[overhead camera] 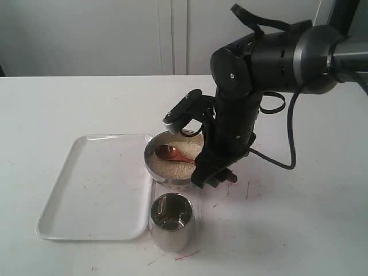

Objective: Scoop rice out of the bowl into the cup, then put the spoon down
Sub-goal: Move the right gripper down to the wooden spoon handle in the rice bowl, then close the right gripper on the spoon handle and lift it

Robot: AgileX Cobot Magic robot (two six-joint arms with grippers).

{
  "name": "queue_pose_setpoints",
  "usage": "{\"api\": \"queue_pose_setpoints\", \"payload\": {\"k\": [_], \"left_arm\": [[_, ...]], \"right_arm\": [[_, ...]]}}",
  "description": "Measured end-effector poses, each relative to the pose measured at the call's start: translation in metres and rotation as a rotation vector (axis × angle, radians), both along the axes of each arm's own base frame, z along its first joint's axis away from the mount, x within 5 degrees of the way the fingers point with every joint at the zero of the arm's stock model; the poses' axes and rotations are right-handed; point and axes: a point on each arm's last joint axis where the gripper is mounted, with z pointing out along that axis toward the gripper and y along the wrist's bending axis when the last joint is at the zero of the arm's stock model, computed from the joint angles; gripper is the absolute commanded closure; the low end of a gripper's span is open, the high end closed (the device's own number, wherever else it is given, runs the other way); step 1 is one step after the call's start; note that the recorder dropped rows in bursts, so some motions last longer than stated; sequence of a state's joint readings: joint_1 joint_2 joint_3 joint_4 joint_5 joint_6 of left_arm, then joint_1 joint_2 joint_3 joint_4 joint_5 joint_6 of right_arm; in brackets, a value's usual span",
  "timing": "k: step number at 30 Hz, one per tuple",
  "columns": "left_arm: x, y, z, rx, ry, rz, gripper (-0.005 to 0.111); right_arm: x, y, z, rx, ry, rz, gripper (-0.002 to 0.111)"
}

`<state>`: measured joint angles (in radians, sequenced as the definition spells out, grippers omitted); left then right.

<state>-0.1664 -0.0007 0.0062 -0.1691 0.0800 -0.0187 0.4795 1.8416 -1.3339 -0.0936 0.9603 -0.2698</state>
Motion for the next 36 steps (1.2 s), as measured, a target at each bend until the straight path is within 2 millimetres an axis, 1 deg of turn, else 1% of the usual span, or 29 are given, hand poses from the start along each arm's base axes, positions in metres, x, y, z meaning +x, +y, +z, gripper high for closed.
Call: {"api": "queue_pose_setpoints", "payload": {"k": [3,12,20,29,33,36], "left_arm": [[0.0,0.0,0.0,0.0,0.0,0.0,0.092],[0.0,0.0,0.0,0.0,0.0,0.0,0.092],[0.0,0.0,0.0,0.0,0.0,0.0,0.092],[0.0,0.0,0.0,0.0,0.0,0.0,0.092],[0.0,0.0,0.0,0.0,0.0,0.0,0.092],[0.0,0.0,0.0,0.0,0.0,0.0,0.092]], "right_arm": [[0.001,0.0,-0.003,-0.003,0.009,-0.007,0.048],[0.005,0.002,-0.024,-0.028,0.057,-0.007,0.048],[0.005,0.002,-0.026,-0.033,0.059,-0.007,0.048],[0.006,0.0,-0.026,-0.059,0.045,0.003,0.066],[0.009,-0.003,-0.025,-0.099,0.02,-0.004,0.079],[0.009,-0.005,-0.025,-0.114,0.012,-0.005,0.082]]}}
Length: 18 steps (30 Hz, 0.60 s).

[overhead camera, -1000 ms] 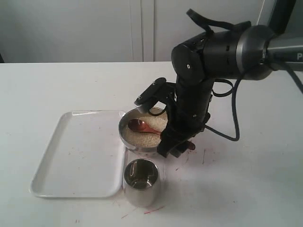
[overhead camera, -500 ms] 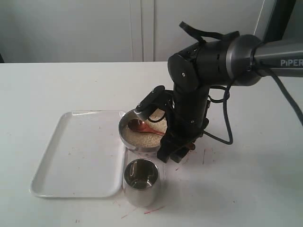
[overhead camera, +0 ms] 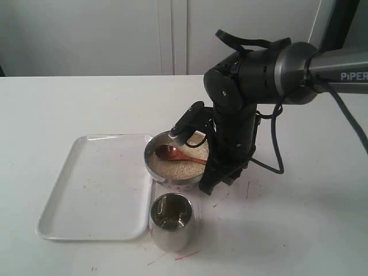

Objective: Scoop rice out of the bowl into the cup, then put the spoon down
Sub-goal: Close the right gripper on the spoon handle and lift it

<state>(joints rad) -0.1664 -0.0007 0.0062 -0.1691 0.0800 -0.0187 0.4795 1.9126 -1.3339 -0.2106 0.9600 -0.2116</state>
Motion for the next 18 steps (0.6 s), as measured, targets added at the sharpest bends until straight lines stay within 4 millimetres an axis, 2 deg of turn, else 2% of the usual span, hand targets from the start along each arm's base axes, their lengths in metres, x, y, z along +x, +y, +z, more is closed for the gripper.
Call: {"api": "queue_pose_setpoints", "payload": {"k": [5,10,16,18], "left_arm": [[0.0,0.0,0.0,0.0,0.0,0.0,0.092],[0.0,0.0,0.0,0.0,0.0,0.0,0.092],[0.0,0.0,0.0,0.0,0.0,0.0,0.092],[0.0,0.0,0.0,0.0,0.0,0.0,0.092]], "right_arm": [[-0.0001,-0.0001,0.0,-0.001,0.001,-0.002,0.087],[-0.0006,-0.0005,-0.0001,-0.004,0.006,-0.006,0.108],[-0.0022,-0.0015,0.0014,-0.011,0.017,-0.011,0.108],[-0.0042,-0.0026,0.0089,-0.007,0.007,-0.013,0.108]]}}
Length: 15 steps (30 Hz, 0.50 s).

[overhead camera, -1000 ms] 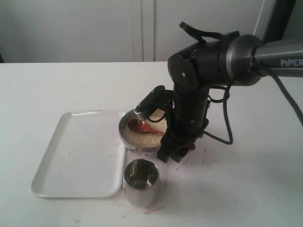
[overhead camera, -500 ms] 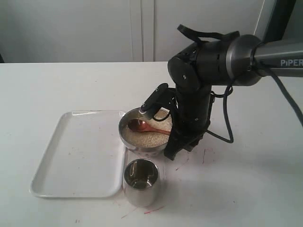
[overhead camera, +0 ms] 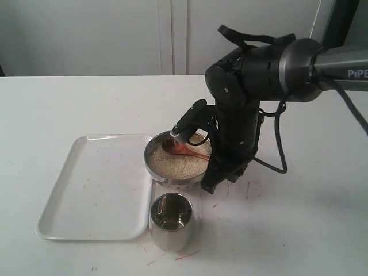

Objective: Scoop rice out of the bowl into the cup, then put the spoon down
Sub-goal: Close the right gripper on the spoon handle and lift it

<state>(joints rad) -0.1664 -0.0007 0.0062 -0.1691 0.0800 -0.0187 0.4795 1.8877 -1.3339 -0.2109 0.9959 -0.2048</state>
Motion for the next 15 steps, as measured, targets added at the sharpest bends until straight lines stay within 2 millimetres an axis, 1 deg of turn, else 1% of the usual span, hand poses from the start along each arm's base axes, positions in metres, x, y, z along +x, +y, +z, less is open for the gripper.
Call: {"api": "queue_pose_setpoints", "payload": {"k": [2,5,8,10,12,15], "left_arm": [[0.0,0.0,0.0,0.0,0.0,0.0,0.092],[0.0,0.0,0.0,0.0,0.0,0.0,0.092],[0.0,0.0,0.0,0.0,0.0,0.0,0.092],[0.0,0.0,0.0,0.0,0.0,0.0,0.092],[0.0,0.0,0.0,0.0,0.0,0.0,0.092],[0.0,0.0,0.0,0.0,0.0,0.0,0.092]], "right_arm": [[-0.004,-0.003,0.014,0.007,-0.017,-0.004,0.108],[-0.018,-0.005,0.049,0.031,-0.073,0.003,0.108],[-0.042,0.004,0.084,0.018,-0.165,0.076,0.108],[-0.059,0.011,0.101,-0.076,-0.233,0.088,0.108],[-0.067,0.016,0.11,-0.161,-0.312,0.09,0.108],[-0.074,0.027,0.122,-0.244,-0.451,0.114,0.108]]}}
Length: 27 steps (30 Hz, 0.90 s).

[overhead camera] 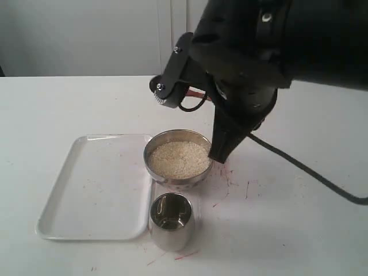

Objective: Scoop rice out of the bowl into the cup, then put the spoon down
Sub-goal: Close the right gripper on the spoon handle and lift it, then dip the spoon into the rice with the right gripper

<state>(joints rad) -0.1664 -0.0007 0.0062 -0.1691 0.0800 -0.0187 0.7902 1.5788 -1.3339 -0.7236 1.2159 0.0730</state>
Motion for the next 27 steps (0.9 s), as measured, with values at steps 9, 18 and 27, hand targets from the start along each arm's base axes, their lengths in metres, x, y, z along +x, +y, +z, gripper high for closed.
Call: {"api": "queue_pose_setpoints", "payload": {"k": [9,18,27], "left_arm": [[0.0,0.0,0.0,0.0,0.0,0.0,0.092],[0.0,0.0,0.0,0.0,0.0,0.0,0.092],[0.0,0.0,0.0,0.0,0.0,0.0,0.092]], "right_arm": [[-0.022,0.011,-0.029,-0.191,-0.141,0.077,0.108],[-0.035,-0.013,-0.08,-0.332,-0.126,0.049,0.108],[-0.026,-0.007,-0.105,-0.433,-0.151,0.082,0.108]]}}
